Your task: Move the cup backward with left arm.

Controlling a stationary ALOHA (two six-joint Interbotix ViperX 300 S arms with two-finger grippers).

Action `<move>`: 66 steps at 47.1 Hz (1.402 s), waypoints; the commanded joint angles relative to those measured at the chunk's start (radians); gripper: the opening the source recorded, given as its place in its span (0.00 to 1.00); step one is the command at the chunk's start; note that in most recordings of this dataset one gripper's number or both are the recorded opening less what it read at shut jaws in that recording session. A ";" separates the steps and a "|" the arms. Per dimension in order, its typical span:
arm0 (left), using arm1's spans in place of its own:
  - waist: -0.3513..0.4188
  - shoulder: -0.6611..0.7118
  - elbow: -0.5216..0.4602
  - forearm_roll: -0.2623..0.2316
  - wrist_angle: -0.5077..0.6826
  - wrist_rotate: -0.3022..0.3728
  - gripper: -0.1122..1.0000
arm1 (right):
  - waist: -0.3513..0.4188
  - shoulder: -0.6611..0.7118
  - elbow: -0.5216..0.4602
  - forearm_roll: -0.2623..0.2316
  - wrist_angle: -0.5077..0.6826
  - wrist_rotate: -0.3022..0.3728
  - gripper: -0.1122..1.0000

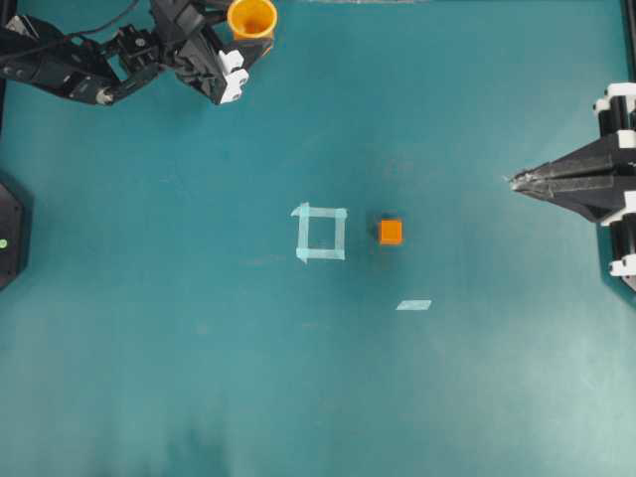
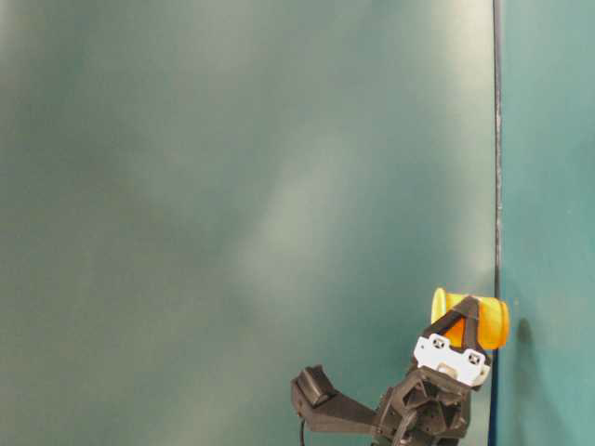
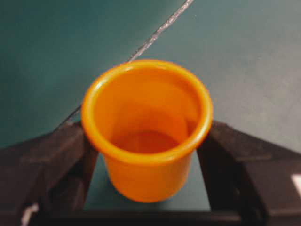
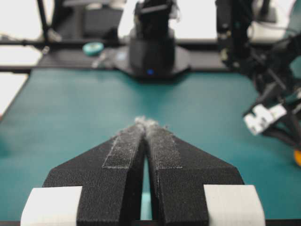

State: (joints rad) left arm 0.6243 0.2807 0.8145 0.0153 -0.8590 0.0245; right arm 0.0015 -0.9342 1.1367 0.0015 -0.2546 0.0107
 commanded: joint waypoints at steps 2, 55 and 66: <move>0.008 -0.015 -0.015 0.000 -0.006 0.002 0.67 | -0.003 0.003 -0.032 0.002 -0.003 0.002 0.10; 0.009 -0.006 -0.012 0.000 -0.021 0.002 0.67 | -0.006 0.000 -0.035 0.002 0.005 0.002 0.10; 0.009 -0.008 -0.012 0.002 -0.021 0.002 0.67 | -0.006 0.003 -0.035 0.002 0.005 0.002 0.10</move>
